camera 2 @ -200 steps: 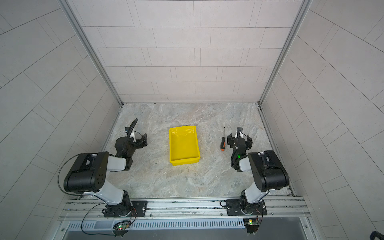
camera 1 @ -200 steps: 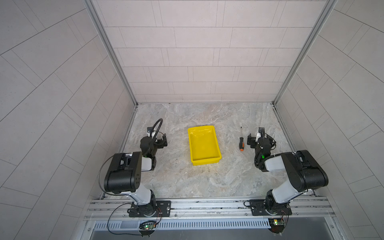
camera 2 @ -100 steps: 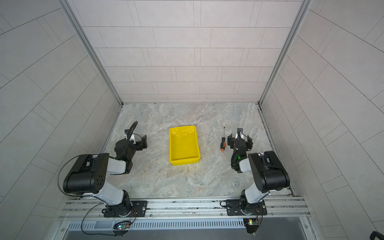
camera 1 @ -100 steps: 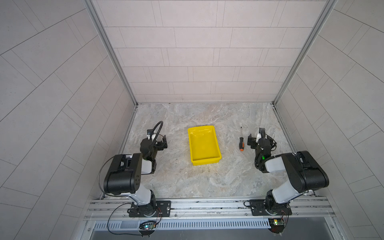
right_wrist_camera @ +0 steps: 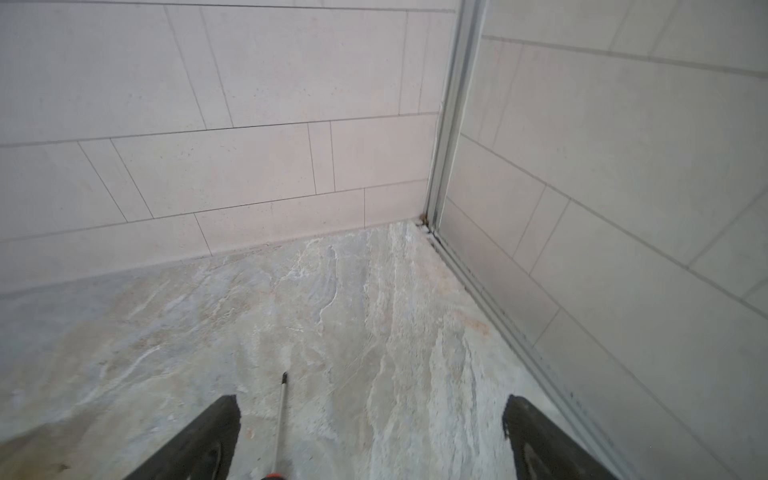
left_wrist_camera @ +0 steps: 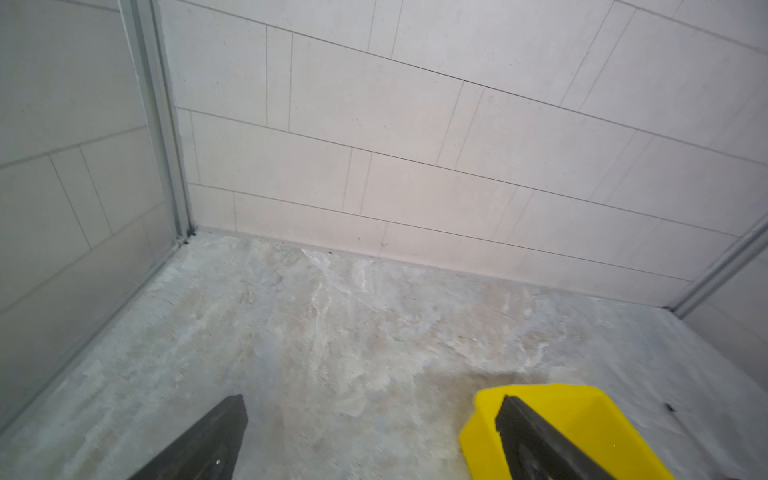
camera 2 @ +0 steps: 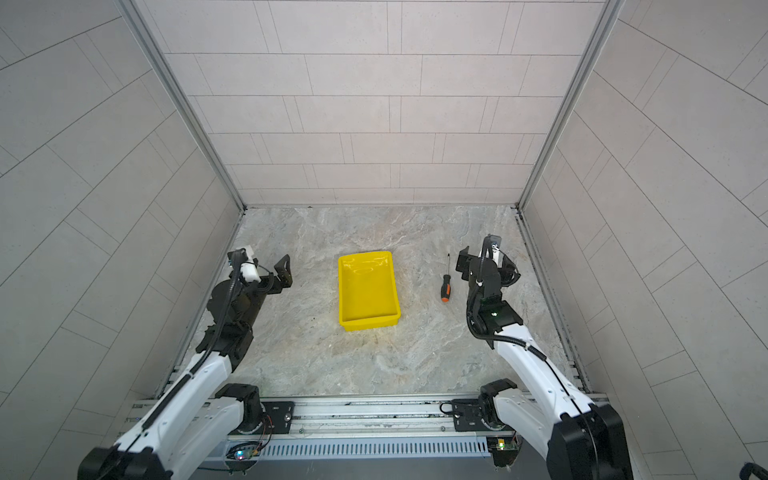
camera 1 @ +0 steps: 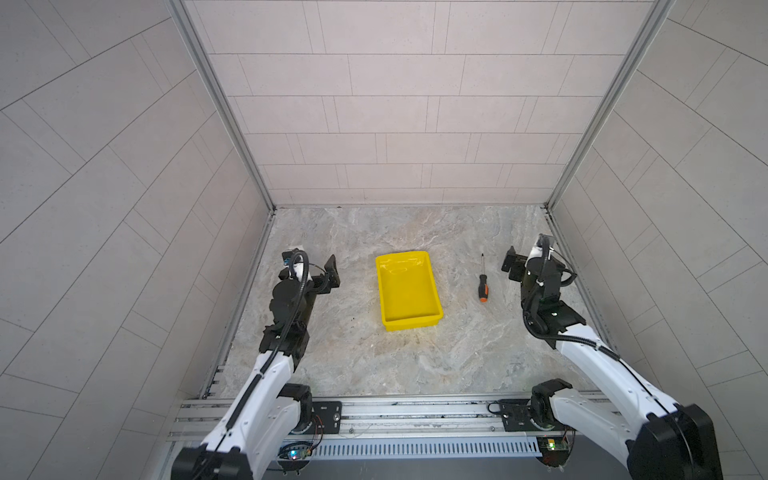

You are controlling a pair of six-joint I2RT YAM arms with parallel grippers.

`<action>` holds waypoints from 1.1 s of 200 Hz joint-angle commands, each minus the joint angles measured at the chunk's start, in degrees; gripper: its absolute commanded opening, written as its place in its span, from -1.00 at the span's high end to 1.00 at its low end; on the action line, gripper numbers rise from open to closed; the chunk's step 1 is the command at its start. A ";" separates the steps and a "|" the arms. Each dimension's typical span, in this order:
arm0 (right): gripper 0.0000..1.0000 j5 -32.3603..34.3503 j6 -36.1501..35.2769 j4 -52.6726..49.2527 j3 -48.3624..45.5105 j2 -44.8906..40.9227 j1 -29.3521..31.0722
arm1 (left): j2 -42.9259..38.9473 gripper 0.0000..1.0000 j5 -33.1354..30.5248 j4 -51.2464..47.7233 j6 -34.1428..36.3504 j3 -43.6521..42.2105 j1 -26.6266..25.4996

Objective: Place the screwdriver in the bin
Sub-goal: 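Reach the right gripper over the screwdriver while the left arm lifts slightly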

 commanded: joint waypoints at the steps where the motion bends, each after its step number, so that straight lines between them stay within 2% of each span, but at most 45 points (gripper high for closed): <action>1: -0.99 -0.76 20.97 -29.98 -2.41 -3.77 -1.37 | -8.50 -1.00 -0.26 -22.26 -8.46 -0.64 -0.43; 13: -0.99 -8.85 17.18 -25.94 -6.65 -5.11 -4.16 | -13.67 -1.00 0.91 -30.61 -7.28 -0.61 -0.44; 25: -0.99 -9.07 16.14 -23.71 -10.01 -6.34 -4.16 | -18.14 -1.00 1.66 -35.16 -6.90 -0.94 -0.43; 46: -0.99 -8.45 16.17 -17.32 -18.04 -9.67 -2.99 | -22.55 -1.00 -4.70 -39.92 -10.83 -1.18 -0.35; 62: -0.99 -8.05 16.53 -18.50 -18.12 -13.41 -1.94 | -22.58 -1.00 -7.56 -40.67 -12.77 -1.66 -0.23; 91: -0.99 -7.71 14.93 -16.67 -20.88 -18.72 -0.51 | -19.25 -1.00 -5.27 -42.61 -13.70 -0.68 -0.20; 115: -0.99 -7.84 14.81 -15.73 -21.78 -20.23 -0.34 | -17.92 -1.00 -16.33 -51.03 -21.01 0.23 -0.26; 123: -0.99 -8.25 14.75 -15.46 -21.85 -19.98 -0.32 | -18.17 -1.00 -18.05 -52.33 -22.02 0.46 -0.22; 142: -0.98 -10.35 14.13 -12.86 -22.05 -17.59 -0.32 | -20.26 -1.00 -17.07 -51.57 -22.01 -0.56 -0.22; 166: -0.94 -13.76 13.47 -9.53 -20.96 -10.77 -0.06 | -24.40 -1.00 -22.31 -54.19 -25.63 -1.94 -0.22; 181: -0.93 -15.69 13.03 -7.54 -19.54 -5.30 0.12 | -27.77 -1.00 -23.62 -54.62 -25.36 -2.85 -0.22; 201: -0.94 -19.89 11.88 -6.73 -16.07 3.01 0.12 | -31.30 -1.00 -23.61 -54.98 -24.65 -3.75 -0.22; 220: -0.94 -22.99 10.89 -7.40 -11.78 9.02 0.22 | -30.08 -1.00 -21.02 -53.65 -22.77 -3.67 -0.38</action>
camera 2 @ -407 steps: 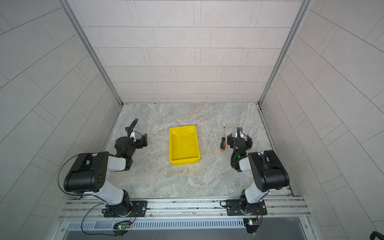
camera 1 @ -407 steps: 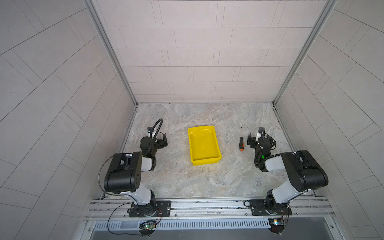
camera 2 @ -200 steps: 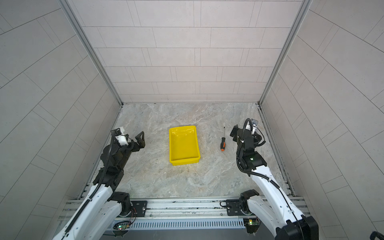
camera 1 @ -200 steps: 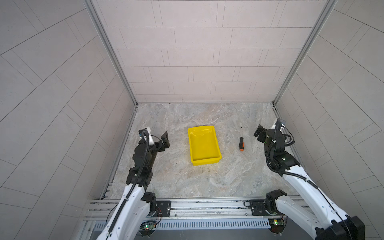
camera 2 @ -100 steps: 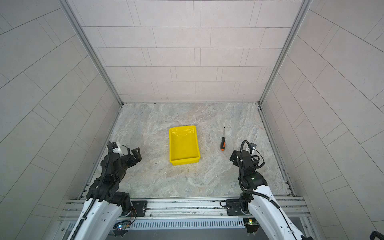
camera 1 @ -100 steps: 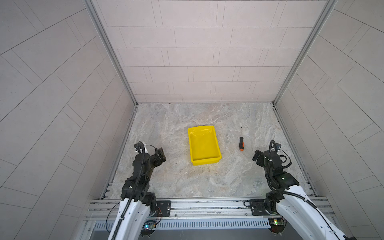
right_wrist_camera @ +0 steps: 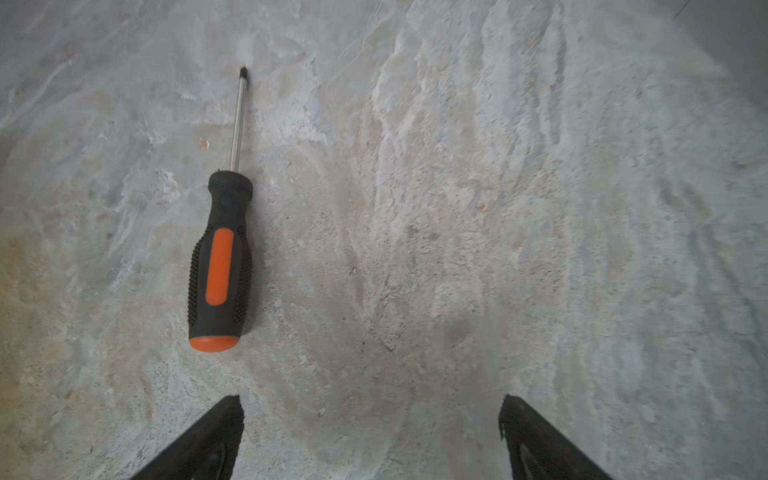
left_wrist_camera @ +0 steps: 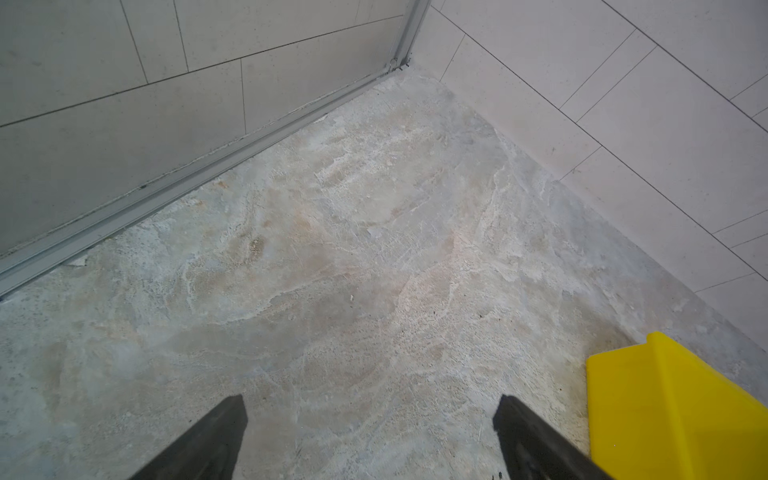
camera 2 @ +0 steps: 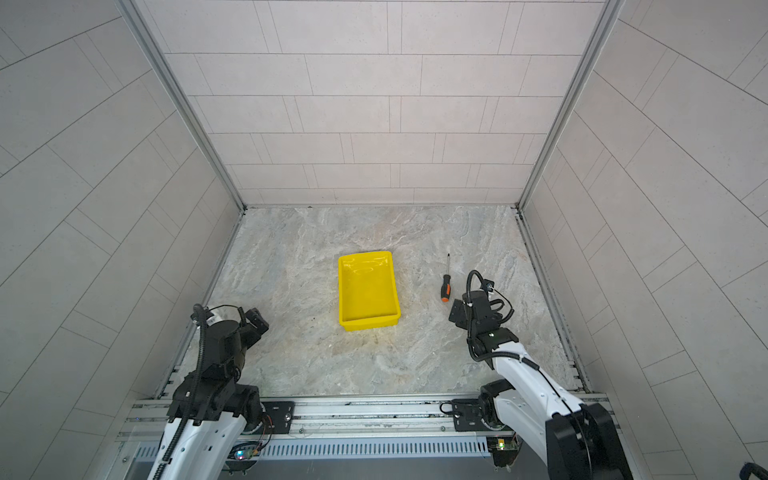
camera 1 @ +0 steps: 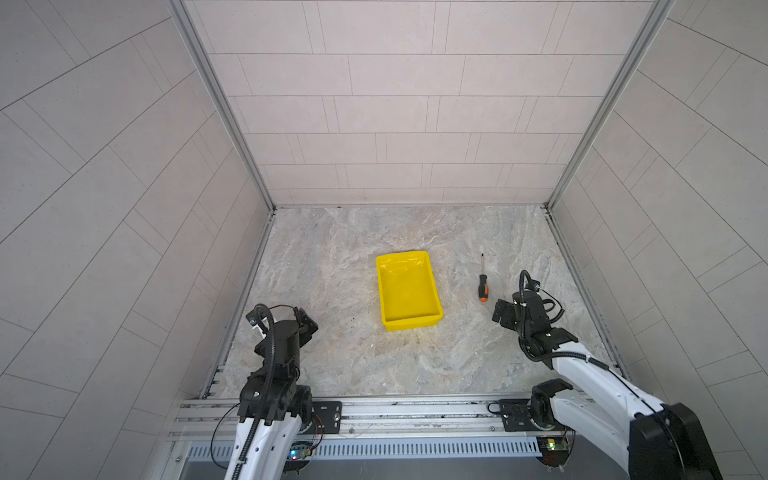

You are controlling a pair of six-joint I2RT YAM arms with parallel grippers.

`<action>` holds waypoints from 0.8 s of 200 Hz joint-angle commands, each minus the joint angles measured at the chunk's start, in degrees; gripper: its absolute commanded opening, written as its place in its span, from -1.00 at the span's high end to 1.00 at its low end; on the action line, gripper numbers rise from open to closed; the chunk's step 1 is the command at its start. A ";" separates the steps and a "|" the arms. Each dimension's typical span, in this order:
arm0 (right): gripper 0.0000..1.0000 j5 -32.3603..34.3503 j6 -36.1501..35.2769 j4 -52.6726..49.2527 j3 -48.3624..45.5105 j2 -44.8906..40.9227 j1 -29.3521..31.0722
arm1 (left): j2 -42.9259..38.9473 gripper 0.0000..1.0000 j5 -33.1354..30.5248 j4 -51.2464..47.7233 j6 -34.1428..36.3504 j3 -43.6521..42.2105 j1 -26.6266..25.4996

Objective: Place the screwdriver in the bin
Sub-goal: 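Reach the right gripper over the screwdriver while the left arm lifts slightly, then lower the right gripper and close it on the screwdriver handle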

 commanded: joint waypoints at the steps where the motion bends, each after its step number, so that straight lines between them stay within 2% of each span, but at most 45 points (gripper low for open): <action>1: -0.94 -5.22 -1.37 1.62 5.38 5.27 0.35 | 0.66 -1.00 0.00 -0.39 1.13 -0.54 -0.10; 47: -0.97 -6.96 -3.84 7.45 12.82 13.39 0.35 | 5.10 -0.99 3.66 1.04 3.13 0.73 -0.15; 67: -0.97 -8.06 -7.21 6.48 17.42 19.32 0.34 | 4.11 -0.99 4.52 1.24 3.56 0.47 -0.10; 89: -0.93 -8.32 -6.20 0.37 21.25 24.81 0.25 | 1.78 -0.99 4.97 1.41 3.83 -0.38 -0.14; 106: -0.85 -9.33 -4.74 4.27 18.77 27.75 0.37 | -0.18 -0.99 5.07 2.04 4.00 -1.27 -0.14; 115: -0.81 -10.77 -5.12 4.69 18.63 27.68 0.41 | -0.52 -0.99 4.92 2.03 4.00 -1.42 -0.12; 127: -0.80 -8.25 -5.05 4.16 18.49 26.64 1.04 | 0.07 -0.99 4.91 2.20 4.03 -1.36 -0.17; 160: -0.72 -8.16 -4.24 6.47 16.54 25.19 1.22 | 2.48 -0.99 5.00 3.14 3.88 -1.22 -0.17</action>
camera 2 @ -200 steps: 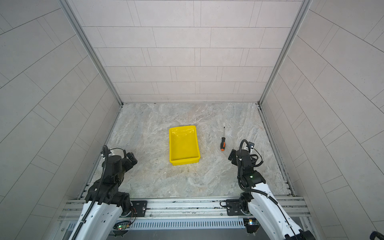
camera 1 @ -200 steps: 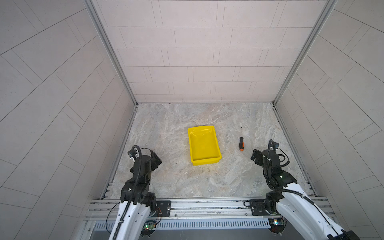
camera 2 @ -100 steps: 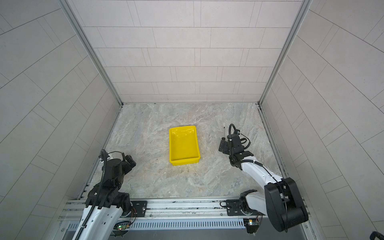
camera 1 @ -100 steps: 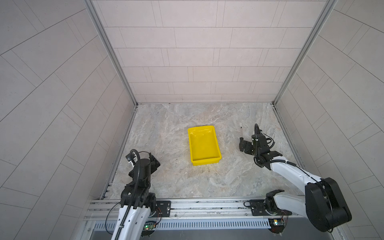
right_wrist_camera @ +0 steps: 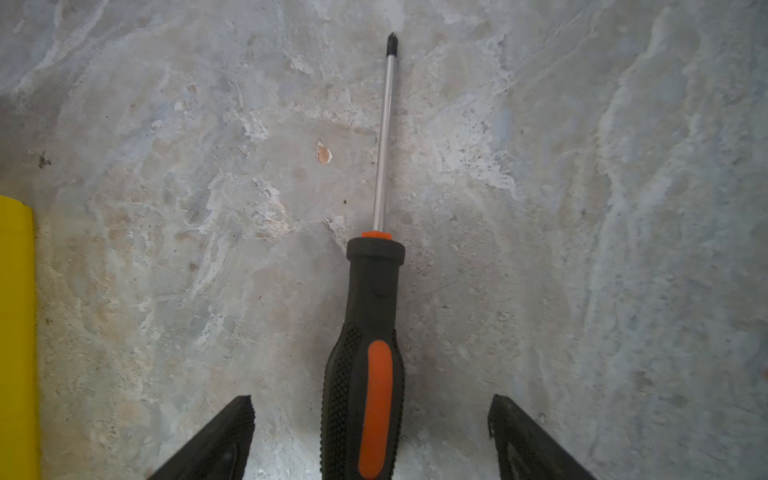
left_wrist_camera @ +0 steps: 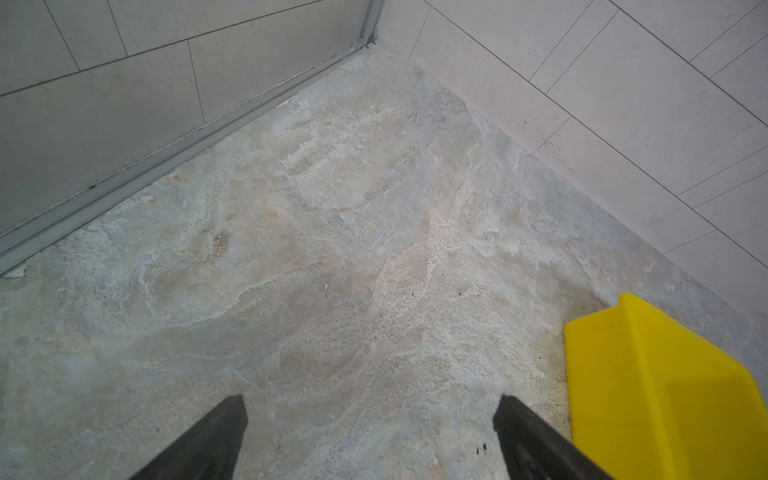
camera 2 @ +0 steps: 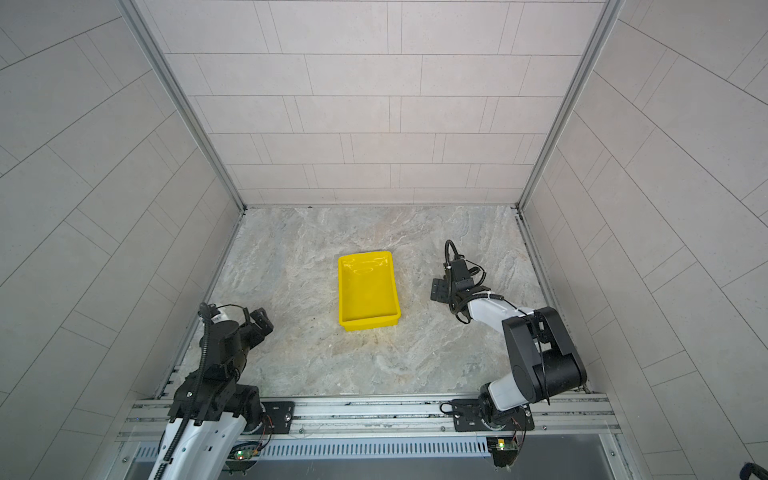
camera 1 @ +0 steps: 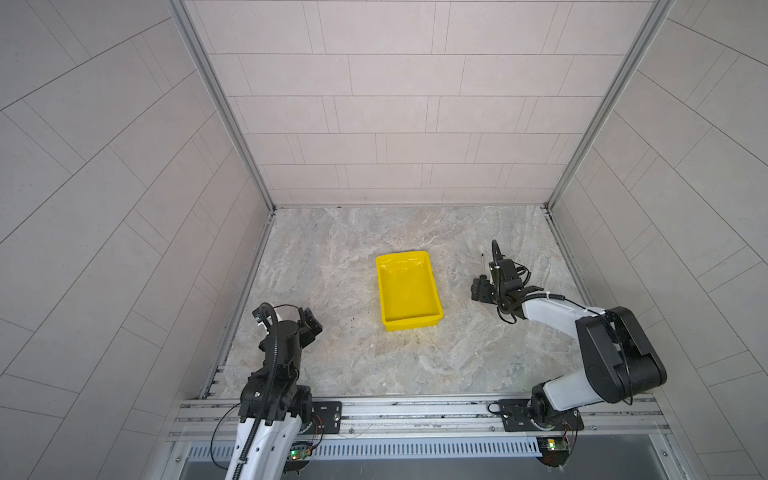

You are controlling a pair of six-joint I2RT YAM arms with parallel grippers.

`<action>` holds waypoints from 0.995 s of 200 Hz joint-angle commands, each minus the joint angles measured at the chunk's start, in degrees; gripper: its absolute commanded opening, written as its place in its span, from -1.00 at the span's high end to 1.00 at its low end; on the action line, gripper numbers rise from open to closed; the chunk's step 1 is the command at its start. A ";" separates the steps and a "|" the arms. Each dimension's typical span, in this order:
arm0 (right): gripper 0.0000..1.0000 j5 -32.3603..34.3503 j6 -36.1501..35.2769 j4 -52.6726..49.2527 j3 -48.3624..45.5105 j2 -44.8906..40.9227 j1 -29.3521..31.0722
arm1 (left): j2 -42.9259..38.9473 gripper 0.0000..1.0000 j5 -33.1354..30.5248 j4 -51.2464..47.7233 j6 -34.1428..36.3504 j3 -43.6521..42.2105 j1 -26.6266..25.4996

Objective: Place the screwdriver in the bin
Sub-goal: 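Lower the right gripper and close it on the screwdriver handle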

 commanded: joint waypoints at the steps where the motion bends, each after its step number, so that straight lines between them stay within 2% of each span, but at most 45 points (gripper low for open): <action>1: -0.71 0.96 0.99 1.07 -0.68 -1.74 0.32 | 1.54 -0.99 -0.01 1.28 0.82 -0.60 -0.16; 8: -0.67 0.90 1.01 1.21 -0.69 -1.61 0.40 | 2.11 -0.99 0.04 1.38 0.79 -0.56 -0.13; 33: -0.31 1.26 1.19 -0.10 0.71 0.02 0.41 | 2.93 -0.99 0.01 1.55 0.79 -0.41 -0.15; 43: -0.25 1.15 1.13 -1.24 1.79 1.22 0.42 | 2.85 -0.99 -0.02 1.55 0.81 -0.43 -0.10; 107: -0.16 1.79 1.20 -5.83 6.19 5.60 0.41 | 0.15 -0.99 -0.48 0.50 0.62 -0.68 -0.13; 138: 0.05 2.19 1.28 -7.84 8.04 7.29 0.41 | 0.10 -0.99 -0.40 0.41 0.64 -0.81 -0.09; 199: 0.08 2.63 1.51 -10.36 10.22 9.49 0.41 | 0.39 -0.99 -0.64 0.50 0.52 -0.68 -0.07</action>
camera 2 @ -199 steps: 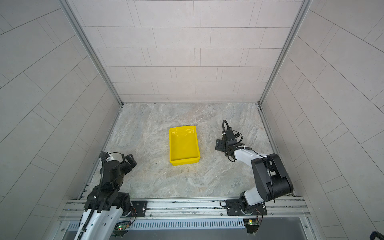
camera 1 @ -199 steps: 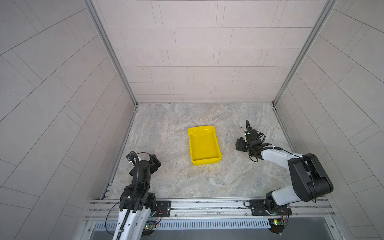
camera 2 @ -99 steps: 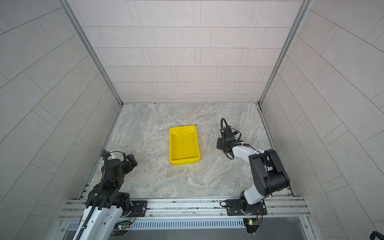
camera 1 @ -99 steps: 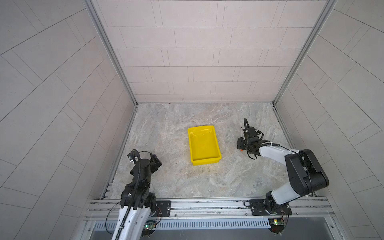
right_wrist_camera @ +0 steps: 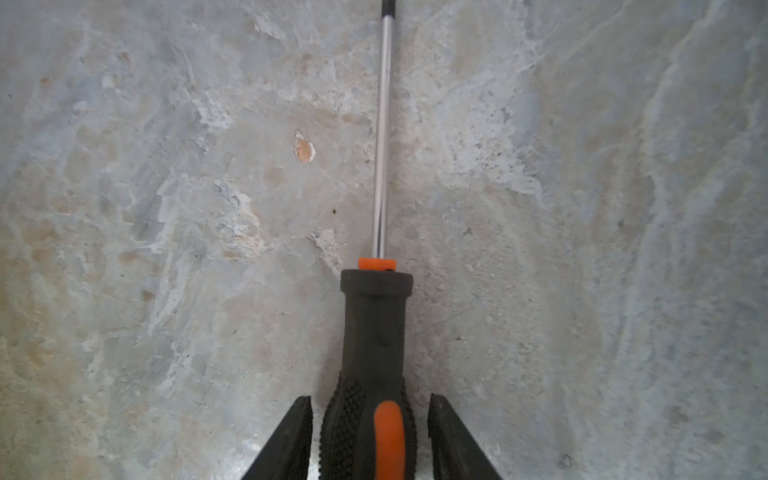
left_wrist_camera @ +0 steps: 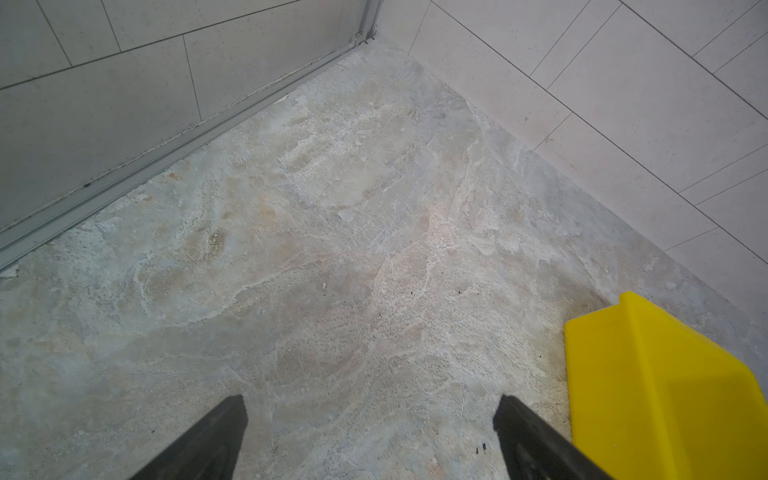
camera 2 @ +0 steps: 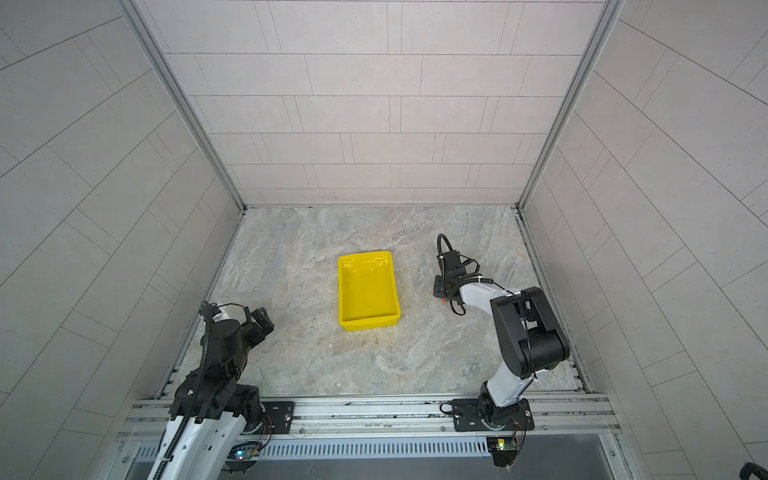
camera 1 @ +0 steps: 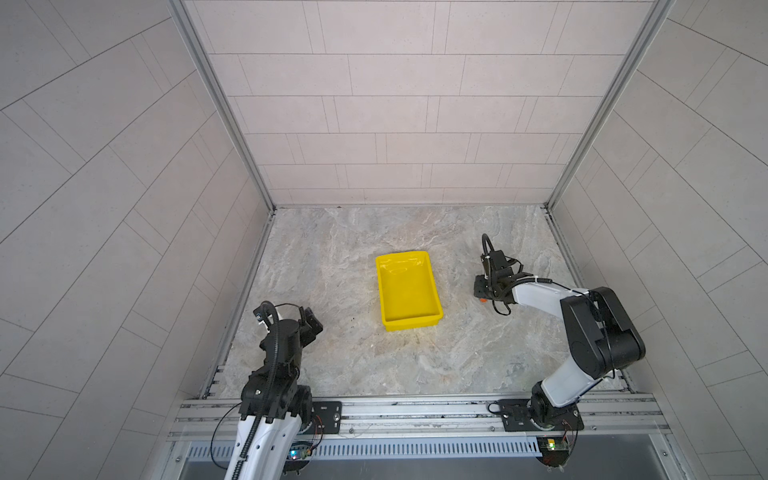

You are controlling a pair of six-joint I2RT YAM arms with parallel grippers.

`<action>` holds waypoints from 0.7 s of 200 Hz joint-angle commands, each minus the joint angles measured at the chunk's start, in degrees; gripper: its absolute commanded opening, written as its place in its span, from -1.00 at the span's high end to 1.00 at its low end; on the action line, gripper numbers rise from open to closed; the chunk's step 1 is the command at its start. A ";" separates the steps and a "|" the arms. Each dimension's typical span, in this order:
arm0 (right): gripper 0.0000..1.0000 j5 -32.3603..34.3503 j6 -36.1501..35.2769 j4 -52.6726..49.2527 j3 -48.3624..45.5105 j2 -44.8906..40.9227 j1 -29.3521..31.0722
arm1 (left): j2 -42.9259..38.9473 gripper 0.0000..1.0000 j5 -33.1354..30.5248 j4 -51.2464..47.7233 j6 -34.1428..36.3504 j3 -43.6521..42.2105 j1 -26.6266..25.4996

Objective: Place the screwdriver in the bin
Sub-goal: 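Lift the screwdriver with the right gripper and carry it over the yellow bin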

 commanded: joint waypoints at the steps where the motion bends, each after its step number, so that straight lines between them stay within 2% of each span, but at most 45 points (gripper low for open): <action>1: 0.08 1.29 0.34 -2.45 0.90 0.47 0.30 | -0.09 -0.99 -0.75 -0.01 0.50 -0.64 -0.11; 62: 0.10 1.56 0.50 -3.64 1.97 1.55 0.30 | -0.27 -0.99 -0.68 -0.05 0.53 -0.60 -0.10; 90: 0.36 1.60 0.49 -3.49 1.79 1.45 0.41 | -0.36 -0.99 0.22 0.15 0.89 -0.73 -0.12; 101: 0.39 1.65 0.49 -3.47 1.80 1.37 0.53 | -0.15 -1.00 3.36 1.82 2.24 -1.00 -0.18; 115: 0.55 1.97 0.49 -3.53 1.80 1.29 0.66 | 1.17 -1.00 6.91 5.05 3.95 -1.34 -0.77; 140: 0.78 2.57 0.41 -3.55 1.22 0.46 0.92 | 6.59 -1.00 4.38 6.48 5.00 -0.18 -5.18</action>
